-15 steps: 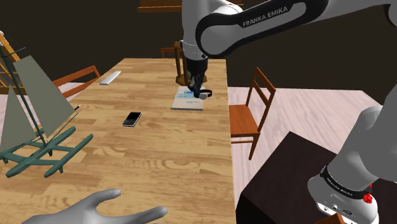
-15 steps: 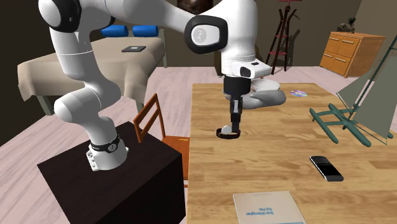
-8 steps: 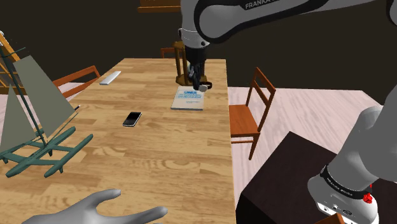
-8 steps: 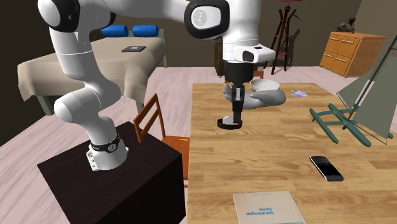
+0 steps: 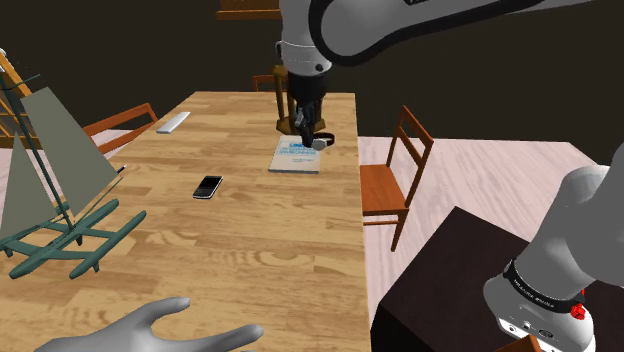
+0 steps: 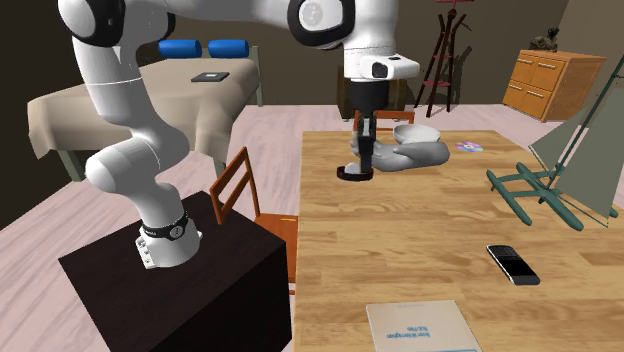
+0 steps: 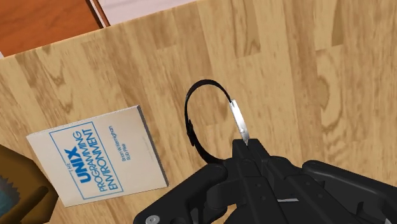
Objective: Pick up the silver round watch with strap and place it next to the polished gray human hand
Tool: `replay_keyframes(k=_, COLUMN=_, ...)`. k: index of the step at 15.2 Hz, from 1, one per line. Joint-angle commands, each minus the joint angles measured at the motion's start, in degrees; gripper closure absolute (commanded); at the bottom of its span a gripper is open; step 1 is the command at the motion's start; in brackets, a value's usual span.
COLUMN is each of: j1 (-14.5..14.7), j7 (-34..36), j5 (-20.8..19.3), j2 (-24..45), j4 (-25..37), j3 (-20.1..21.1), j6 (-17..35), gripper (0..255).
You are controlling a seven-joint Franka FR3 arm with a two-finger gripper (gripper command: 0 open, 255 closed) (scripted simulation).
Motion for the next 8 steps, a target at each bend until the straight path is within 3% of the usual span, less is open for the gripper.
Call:
replay_keyframes(k=1, j1=1.15, j7=2.37, j5=0.29, j2=-1.67, j4=-1.82, j3=1.23, j6=0.00, gripper=255)
replay_keyframes(k=8, j1=5.28, j7=11.03, j5=1.29, j2=-5.15, j4=-5.15, j3=6.14, j6=-0.73, gripper=255)
